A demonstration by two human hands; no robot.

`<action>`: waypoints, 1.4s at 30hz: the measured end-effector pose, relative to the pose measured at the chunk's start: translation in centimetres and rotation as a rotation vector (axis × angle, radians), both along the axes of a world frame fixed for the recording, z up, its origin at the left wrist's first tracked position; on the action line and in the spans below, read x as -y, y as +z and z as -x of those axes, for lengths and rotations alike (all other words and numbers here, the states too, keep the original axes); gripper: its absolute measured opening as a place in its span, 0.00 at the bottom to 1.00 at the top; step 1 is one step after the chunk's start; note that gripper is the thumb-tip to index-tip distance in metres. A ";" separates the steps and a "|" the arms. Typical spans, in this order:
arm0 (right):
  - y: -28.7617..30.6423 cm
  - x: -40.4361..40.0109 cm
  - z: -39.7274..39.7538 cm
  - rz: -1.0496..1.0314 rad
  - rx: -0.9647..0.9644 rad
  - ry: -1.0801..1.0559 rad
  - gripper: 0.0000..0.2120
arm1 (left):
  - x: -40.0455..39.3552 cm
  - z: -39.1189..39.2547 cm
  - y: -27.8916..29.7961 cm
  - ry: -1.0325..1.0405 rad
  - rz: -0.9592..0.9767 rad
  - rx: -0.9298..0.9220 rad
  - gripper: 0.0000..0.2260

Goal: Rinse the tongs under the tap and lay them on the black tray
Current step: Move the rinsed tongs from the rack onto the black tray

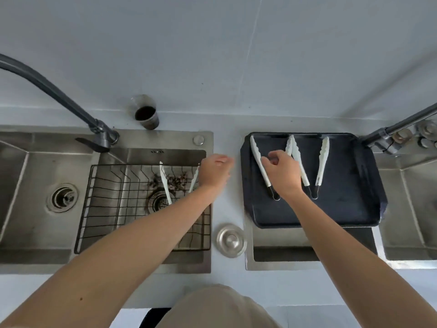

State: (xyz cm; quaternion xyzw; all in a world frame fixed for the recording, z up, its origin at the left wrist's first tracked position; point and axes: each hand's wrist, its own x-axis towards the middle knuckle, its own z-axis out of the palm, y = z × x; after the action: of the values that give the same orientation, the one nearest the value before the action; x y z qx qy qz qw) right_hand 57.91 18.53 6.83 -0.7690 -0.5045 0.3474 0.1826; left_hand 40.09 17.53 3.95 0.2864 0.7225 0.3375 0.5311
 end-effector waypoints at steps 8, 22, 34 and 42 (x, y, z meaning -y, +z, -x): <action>-4.2 3.6 16.0 0.185 -0.091 0.200 0.14 | 4.9 14.6 -4.4 0.129 0.121 -0.183 0.16; -12.6 7.6 23.4 0.441 0.057 0.024 0.09 | 8.0 18.3 -10.7 -0.088 0.277 -0.056 0.16; -10.9 8.9 23.2 0.456 0.104 0.034 0.07 | 9.1 17.8 -8.6 -0.196 0.317 -0.075 0.10; -7.3 11.2 20.7 0.378 0.144 0.160 0.10 | 10.6 17.5 -4.8 -0.337 0.424 0.042 0.07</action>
State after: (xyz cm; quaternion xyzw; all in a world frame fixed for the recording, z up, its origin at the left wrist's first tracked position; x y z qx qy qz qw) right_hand 37.20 7.33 -0.46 -0.7698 -0.5018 0.3934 -0.0295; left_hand 22.61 6.97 -0.85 0.2781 0.7078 0.0915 0.6428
